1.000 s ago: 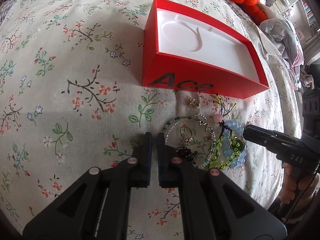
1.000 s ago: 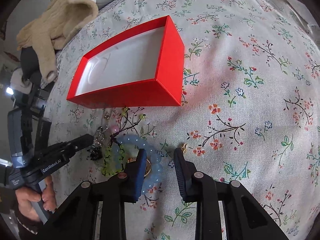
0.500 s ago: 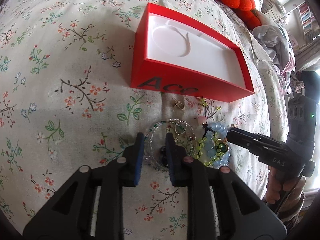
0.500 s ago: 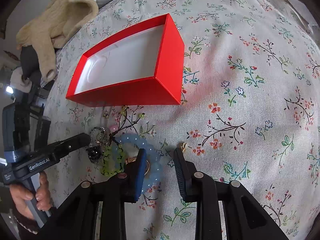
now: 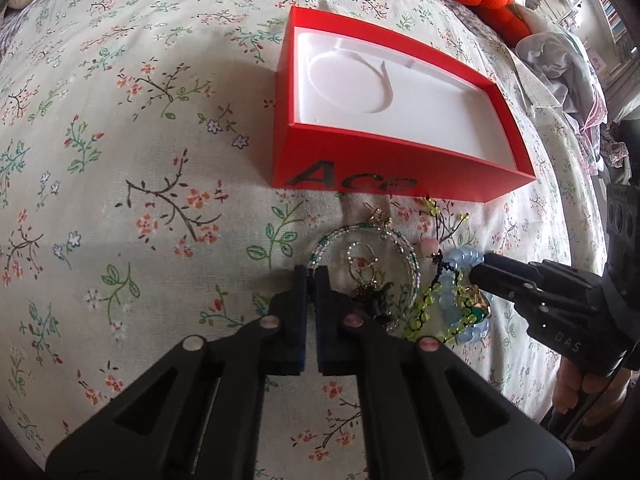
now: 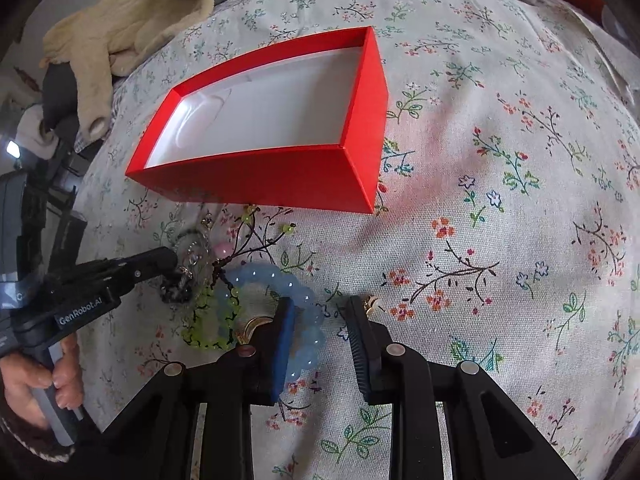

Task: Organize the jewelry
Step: 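Close the right tool on the light-blue bead bracelet while the left tool holds the bangle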

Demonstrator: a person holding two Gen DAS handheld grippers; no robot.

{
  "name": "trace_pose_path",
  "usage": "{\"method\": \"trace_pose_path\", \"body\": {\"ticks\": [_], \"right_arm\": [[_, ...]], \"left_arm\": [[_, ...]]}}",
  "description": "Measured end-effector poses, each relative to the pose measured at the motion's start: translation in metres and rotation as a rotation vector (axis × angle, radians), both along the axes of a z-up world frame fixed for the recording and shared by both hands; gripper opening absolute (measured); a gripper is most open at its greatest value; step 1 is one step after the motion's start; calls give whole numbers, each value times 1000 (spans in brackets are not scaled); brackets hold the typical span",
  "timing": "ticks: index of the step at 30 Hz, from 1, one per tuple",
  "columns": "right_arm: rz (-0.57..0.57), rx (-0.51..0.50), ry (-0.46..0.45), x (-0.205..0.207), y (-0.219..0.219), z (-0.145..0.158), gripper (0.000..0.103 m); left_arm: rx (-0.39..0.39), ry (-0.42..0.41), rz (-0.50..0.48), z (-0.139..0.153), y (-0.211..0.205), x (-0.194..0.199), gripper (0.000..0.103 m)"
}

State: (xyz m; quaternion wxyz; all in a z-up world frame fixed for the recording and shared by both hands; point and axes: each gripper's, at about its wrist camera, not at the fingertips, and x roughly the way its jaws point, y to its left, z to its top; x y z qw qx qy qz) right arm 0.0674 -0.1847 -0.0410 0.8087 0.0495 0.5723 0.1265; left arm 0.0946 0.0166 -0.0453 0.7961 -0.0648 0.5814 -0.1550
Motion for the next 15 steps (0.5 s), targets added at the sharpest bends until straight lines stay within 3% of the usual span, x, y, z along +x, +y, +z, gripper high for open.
{"method": "trace_pose_path", "body": {"ticks": [9,15], "right_arm": [[-20,39,-37,-6,-4,24,12],[-19,64,-84,-21,-7,44,11]], "left_arm": [[-28,-68,9,26,7,-15,4],[-2,-33,27,25,17,-23,4]]}}
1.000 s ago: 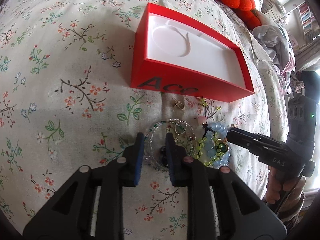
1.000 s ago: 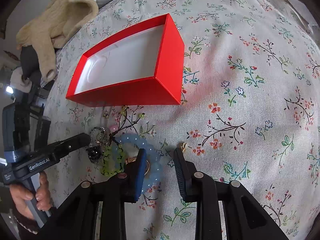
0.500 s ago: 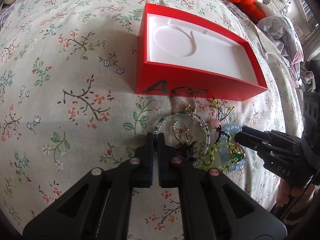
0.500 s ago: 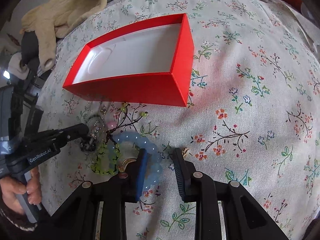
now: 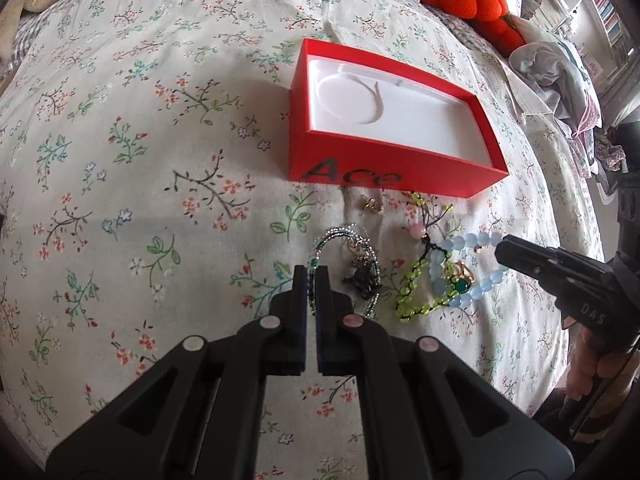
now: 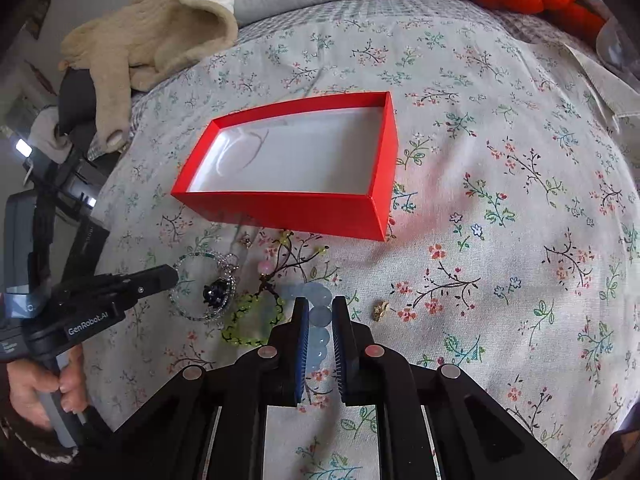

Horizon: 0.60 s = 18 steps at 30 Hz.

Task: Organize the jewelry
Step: 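Close the right tool on the light-blue bead bracelet while the left tool holds the bangle, then carry the bangle and blue bracelet with both tools into the red box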

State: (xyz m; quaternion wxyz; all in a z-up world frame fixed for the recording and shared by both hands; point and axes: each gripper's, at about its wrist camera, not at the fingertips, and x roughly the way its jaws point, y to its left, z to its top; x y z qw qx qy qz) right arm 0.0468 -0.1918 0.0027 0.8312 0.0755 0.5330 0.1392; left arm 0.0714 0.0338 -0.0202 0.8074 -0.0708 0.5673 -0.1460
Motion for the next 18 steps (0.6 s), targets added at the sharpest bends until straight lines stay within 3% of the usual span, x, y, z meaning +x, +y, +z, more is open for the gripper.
{"method": "trace_pose_path", "body": {"ticks": [3,5,10,14,18], "right_arm": [[-5,4,5,-4,-1,0,11],[-10,10,12,-7,-1,-1,11],[-23,38,18,-11,-6,0,12],[-29,57,29,-10,-9,-2,12],[-36,56,34,-8,-11,-3,12]], "left_arm": [[-186,25,3,6,13,-6,4],[-253,-23,2,18,19,-11,4],[-267,-159,-64,46,19,-21,4],[-291,-103,-179,39,9,-28,5],[-201,-142,-183,42,6,-28,25]]}}
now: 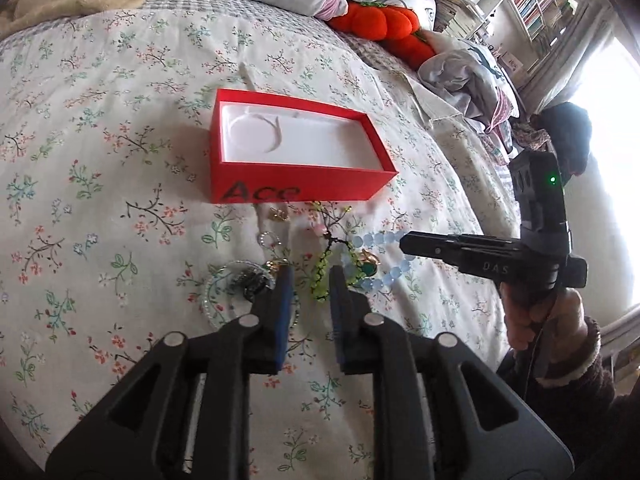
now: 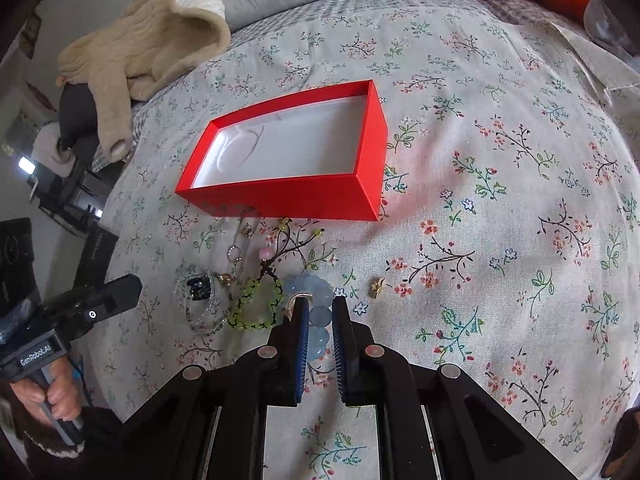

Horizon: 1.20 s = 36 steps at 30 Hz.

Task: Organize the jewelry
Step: 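Carry the bangle and blue bracelet with both tools into the red box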

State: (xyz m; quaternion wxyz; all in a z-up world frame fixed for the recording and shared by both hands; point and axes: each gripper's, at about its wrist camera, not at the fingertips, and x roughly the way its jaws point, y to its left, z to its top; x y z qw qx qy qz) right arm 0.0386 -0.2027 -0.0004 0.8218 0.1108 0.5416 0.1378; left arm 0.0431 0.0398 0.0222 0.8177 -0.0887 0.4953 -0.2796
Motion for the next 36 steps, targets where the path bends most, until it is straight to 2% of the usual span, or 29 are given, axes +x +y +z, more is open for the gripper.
{"method": "trace_pose_path", "body": {"ticks": [6,10,13,15,16,17,20,30,36], "right_arm": [[4,-6,4,1,1,-1,12],[11,-15,6,3,2,-2,12],[11,-18,9,5,2,-4,12],[10,-20,11,5,2,-4,12],[10,-22,11,6,2,-4,12],[11,-23,10,6,2,-3,12],[14,-25,-6,4,3,2,12],[13,-8,-77,-8,8,35,12],[-5,14,-118,-7,9,58,12]], "left_arm": [[186,106,110,-36,13,15,26],[233,180,136,-57,17,20,26],[270,195,135,-67,15,21,26],[294,179,130,-67,12,20,21],[301,174,128,-67,11,19,9],[302,175,128,-67,11,19,5],[306,156,139,-61,9,16,5],[226,-9,146,2,-7,3,5],[188,-76,149,27,-19,6,5]]}}
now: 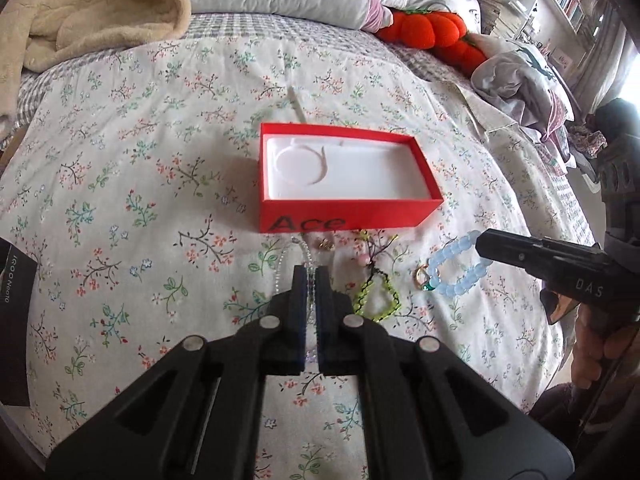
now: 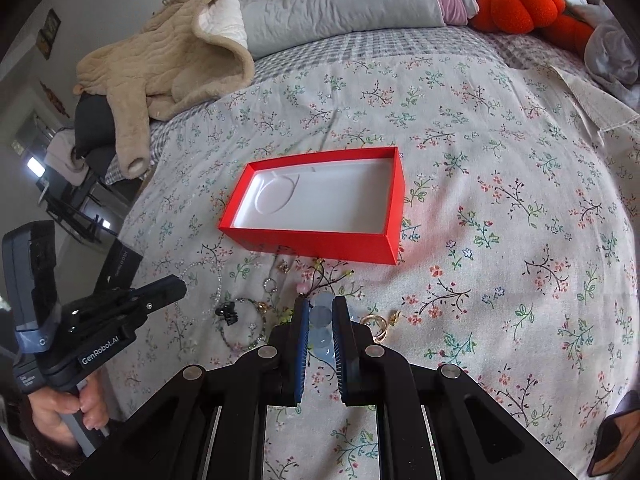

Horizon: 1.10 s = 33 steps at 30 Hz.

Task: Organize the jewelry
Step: 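Carry the bangle and blue bracelet with both tools into the red box, then open both tools to release the bracelets inside the box, then lift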

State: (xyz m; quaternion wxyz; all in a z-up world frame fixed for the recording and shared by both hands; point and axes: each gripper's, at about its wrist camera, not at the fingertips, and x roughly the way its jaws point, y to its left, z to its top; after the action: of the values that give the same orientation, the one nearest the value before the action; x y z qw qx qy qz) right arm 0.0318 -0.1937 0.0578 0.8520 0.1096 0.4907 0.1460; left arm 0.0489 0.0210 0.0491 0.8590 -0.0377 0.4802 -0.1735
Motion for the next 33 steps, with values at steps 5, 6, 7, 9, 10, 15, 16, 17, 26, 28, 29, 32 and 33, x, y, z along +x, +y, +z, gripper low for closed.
{"method": "trace_pose_path", "body": {"ticks": [5,6,7,9,10,15,16,17,26,28,29,32,33], "right_arm": [[-28,21,-45,7,1,19,12],[-36,26,-55,9,1,23,12],[-45,33,-63,12,1,25,12],[-62,46,-80,17,1,31,12],[-73,51,-89,20,1,33,12],[-115,38,-147,36,2,43,12],[-122,34,-155,40,2,43,12],[-128,30,-160,43,2,42,12],[-95,47,-138,73,18,18,12],[-88,33,-135,76,21,13,12],[-91,15,-129,78,21,9,12],[-104,-29,-104,82,16,-4,12],[-109,-41,-97,84,13,-7,12]], "left_arm": [[-33,-44,13,14,-9,9,5],[-43,-50,14,15,-11,11,5],[-54,-56,18,16,-13,13,5],[-80,-70,24,17,-18,20,5],[-97,-78,26,19,-20,24,5],[-231,-102,28,22,-29,44,5],[-255,-97,28,19,-30,49,5],[-276,-91,28,15,-31,54,5],[-199,-41,137,-23,-19,83,5],[-144,-47,142,-26,-18,83,5],[-116,-50,149,-27,-17,83,5],[-99,-44,158,-32,-14,86,5],[-89,-47,158,-32,-15,86,5]]}}
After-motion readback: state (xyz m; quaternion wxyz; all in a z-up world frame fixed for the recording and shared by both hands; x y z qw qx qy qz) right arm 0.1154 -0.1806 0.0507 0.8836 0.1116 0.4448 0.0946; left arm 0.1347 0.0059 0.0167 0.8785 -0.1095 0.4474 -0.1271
